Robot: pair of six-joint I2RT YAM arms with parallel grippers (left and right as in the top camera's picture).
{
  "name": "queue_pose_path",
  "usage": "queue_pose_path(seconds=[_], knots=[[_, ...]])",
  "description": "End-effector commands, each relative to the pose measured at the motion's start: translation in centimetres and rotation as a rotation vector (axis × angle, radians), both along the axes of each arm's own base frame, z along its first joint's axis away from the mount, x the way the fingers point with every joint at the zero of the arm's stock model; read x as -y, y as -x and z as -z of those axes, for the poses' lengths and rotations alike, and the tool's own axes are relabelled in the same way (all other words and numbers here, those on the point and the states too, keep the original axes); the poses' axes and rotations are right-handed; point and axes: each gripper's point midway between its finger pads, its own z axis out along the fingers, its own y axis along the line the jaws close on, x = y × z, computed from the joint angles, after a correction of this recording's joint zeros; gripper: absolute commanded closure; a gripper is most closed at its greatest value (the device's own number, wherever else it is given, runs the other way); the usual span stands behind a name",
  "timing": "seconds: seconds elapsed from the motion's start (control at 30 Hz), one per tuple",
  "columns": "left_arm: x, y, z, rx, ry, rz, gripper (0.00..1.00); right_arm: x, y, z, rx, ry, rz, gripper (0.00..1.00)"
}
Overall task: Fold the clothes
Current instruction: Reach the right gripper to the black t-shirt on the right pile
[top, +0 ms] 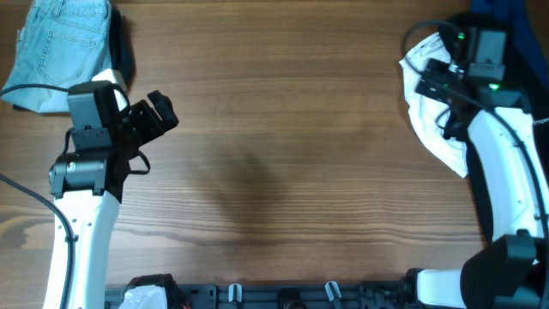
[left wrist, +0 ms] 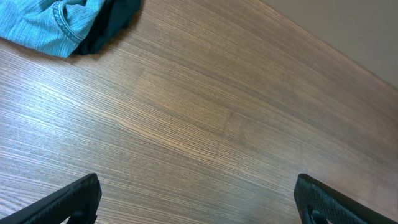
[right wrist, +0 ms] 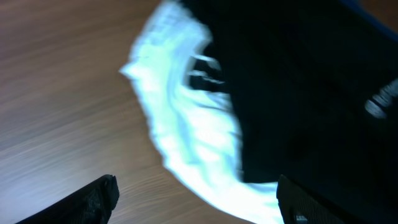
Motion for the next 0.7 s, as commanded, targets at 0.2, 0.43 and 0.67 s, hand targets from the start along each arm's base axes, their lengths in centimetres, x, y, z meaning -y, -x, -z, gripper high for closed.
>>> queue_pose_path(seconds=[0.2, 0.43, 0.67], knots=[[0.4, -0.9, 1.4, -0.047, 0.029, 0.003, 0.0, 5.8, 3.5, 10.5, -0.289, 0.027, 0.265, 0.15], [0.4, -0.9, 1.6, -0.055, 0.028, 0.002, 0.0, 6.4, 2.0, 14.4, -0.309, 0.033, 0.266, 0.21], [0.4, -0.8, 1.6, -0.056, 0.029, 0.002, 0.0, 6.6, 1.2, 15.1, -0.298, 0.045, 0.245, 0.44]])
